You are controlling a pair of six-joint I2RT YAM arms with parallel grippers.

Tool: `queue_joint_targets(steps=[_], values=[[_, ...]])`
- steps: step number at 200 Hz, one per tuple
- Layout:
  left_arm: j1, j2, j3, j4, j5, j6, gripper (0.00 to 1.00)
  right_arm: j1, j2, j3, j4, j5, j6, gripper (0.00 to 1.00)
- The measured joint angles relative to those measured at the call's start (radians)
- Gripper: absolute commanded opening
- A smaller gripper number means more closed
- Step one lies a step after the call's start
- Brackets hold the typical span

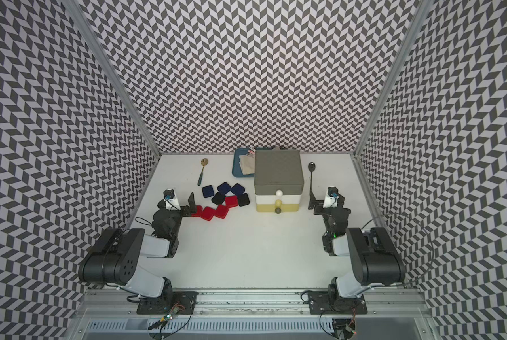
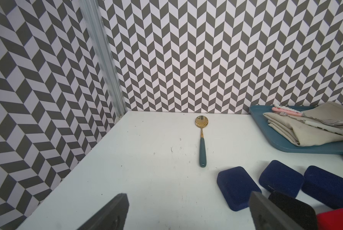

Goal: Place the brooch boxes into the drawer by color
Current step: Open the drawer in the storage box.

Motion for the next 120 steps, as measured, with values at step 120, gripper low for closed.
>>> queue_joint_targets(steps=[120], values=[[0.005,0.0,0.0,0.0,0.007,-0.002,1.0,0.0,0.001,-0.002,0.017,0.0,0.0,0.99]])
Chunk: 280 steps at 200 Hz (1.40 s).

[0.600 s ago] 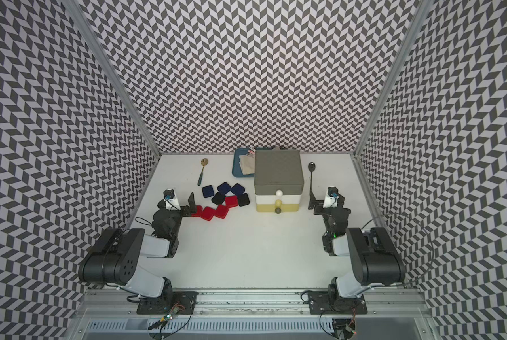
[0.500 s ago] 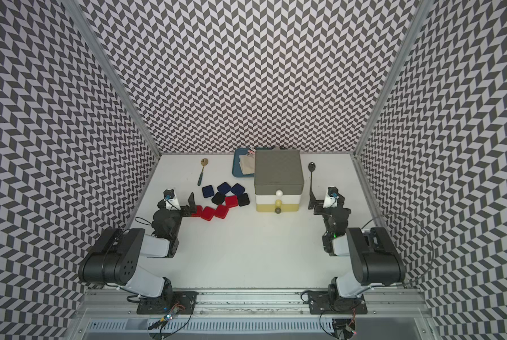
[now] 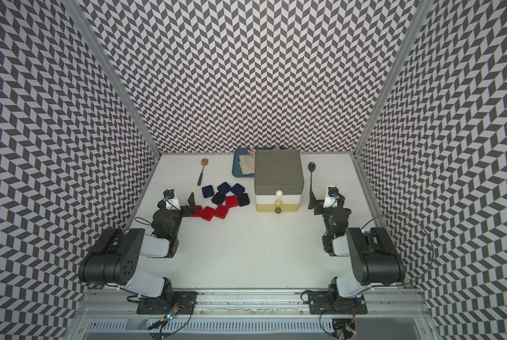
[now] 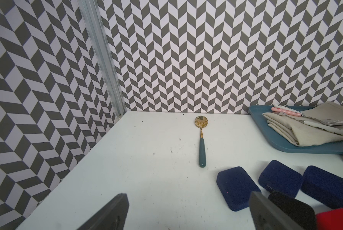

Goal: Place the brooch boxes into the drawer by color
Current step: Open the drawer in the storage box.

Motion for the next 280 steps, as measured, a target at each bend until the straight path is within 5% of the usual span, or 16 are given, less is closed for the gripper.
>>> queue_joint_targets(steps=[41,105,141,187,233,280], values=[[-0.009,-0.017,0.002,-0.026,-0.037,-0.004,1.0,0.0,-0.06,0.044,-0.149,0.039,0.016,0.96],[-0.044,-0.344,0.332,-0.564,-0.074,-0.096,1.0,0.043,-0.288,0.307,-0.595,0.135,0.076,1.0],[-0.074,-0.515,0.426,-0.822,0.013,-0.173,1.0,0.181,-0.479,0.393,-0.872,0.194,0.11,0.97],[-0.107,-0.658,0.377,-1.028,0.137,-0.238,1.0,0.515,-0.597,0.447,-1.194,0.296,0.205,0.97],[-0.156,-0.663,0.328,-1.168,0.15,-0.276,1.0,0.642,-0.586,0.454,-1.39,0.358,0.349,0.95],[-0.156,-0.678,0.325,-1.206,0.148,-0.279,1.0,0.693,-0.352,0.608,-1.497,0.401,0.429,0.85]])
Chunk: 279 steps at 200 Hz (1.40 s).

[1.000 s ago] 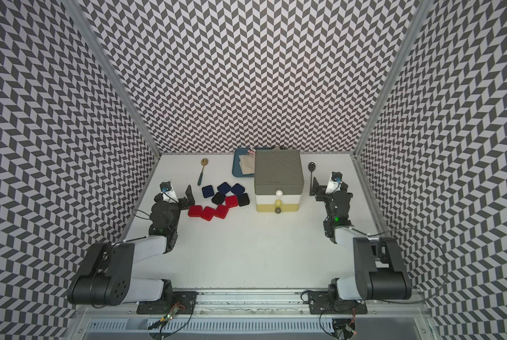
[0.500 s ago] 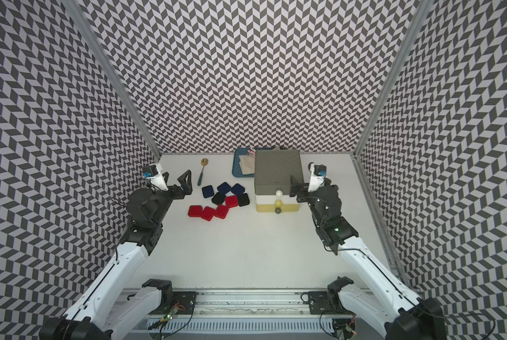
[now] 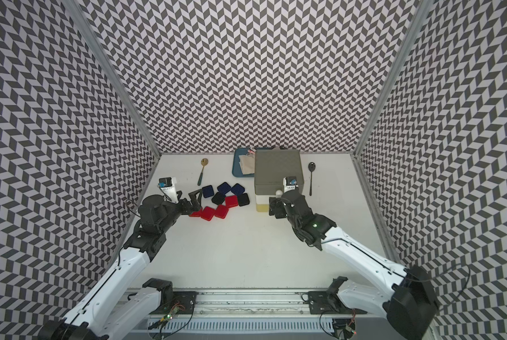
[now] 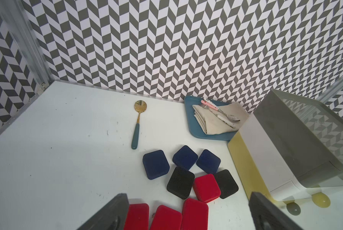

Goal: Place the brooch boxes into the drawer by color
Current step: Open the drawer in the storage box.

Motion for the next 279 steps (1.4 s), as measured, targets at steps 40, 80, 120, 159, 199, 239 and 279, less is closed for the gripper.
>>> queue_joint_targets(steps=[40,80,120,159,199,239,279], values=[[0.0,0.005,0.0,-0.016,0.001,0.0,1.0,0.0,0.076,0.087,-0.044,0.029,0.016,0.81],[0.0,0.006,0.0,-0.021,0.001,0.0,1.0,0.0,0.103,0.119,-0.074,0.037,0.024,0.78],[0.0,0.006,0.0,-0.021,0.001,0.0,1.0,-0.005,0.108,0.119,-0.097,0.038,0.022,0.75],[0.0,0.006,0.0,-0.027,0.001,0.001,1.0,-0.021,0.119,0.119,-0.094,0.037,-0.002,0.74],[0.0,0.006,0.0,-0.028,0.001,0.001,1.0,-0.039,0.148,0.119,-0.09,0.031,-0.023,0.72],[0.0,0.006,0.0,-0.029,0.0,0.001,1.0,-0.042,0.155,0.119,-0.074,0.025,-0.032,0.7],[0.0,0.006,0.0,-0.029,0.0,0.0,1.0,-0.042,0.174,0.119,-0.069,0.024,-0.042,0.62]])
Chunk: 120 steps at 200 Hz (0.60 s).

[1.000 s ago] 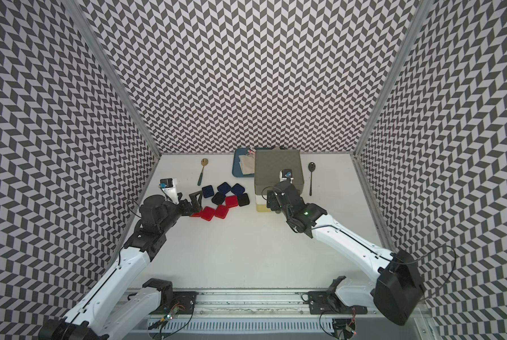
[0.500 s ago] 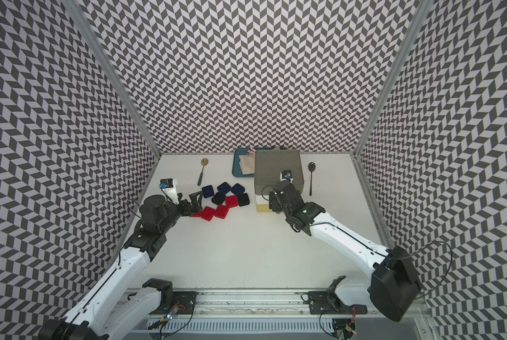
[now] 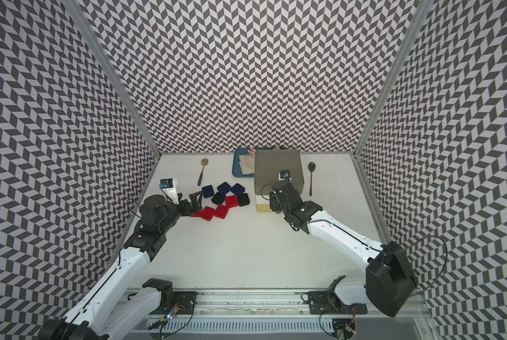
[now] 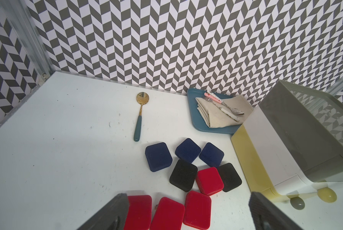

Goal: Place the brooch boxes into the drawer by color
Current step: Open the drawer in the storage box.

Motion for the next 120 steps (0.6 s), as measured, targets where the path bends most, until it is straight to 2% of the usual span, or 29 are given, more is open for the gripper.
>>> queue_joint_targets(steps=[14,38,85,120], values=[[0.0,0.002,0.0,0.0,0.0,0.0,1.0,0.0,0.008,0.0,0.0,-0.002,-0.001,0.61],[0.0,0.006,0.0,-0.001,0.0,0.0,1.0,0.0,0.013,0.0,-0.001,-0.004,-0.003,0.52],[0.0,0.006,0.0,-0.002,0.0,0.0,1.0,0.0,0.013,0.001,0.002,-0.014,-0.004,0.25],[0.0,0.01,0.0,-0.005,0.0,0.0,1.0,-0.002,0.011,0.001,0.001,-0.023,-0.005,0.21]])
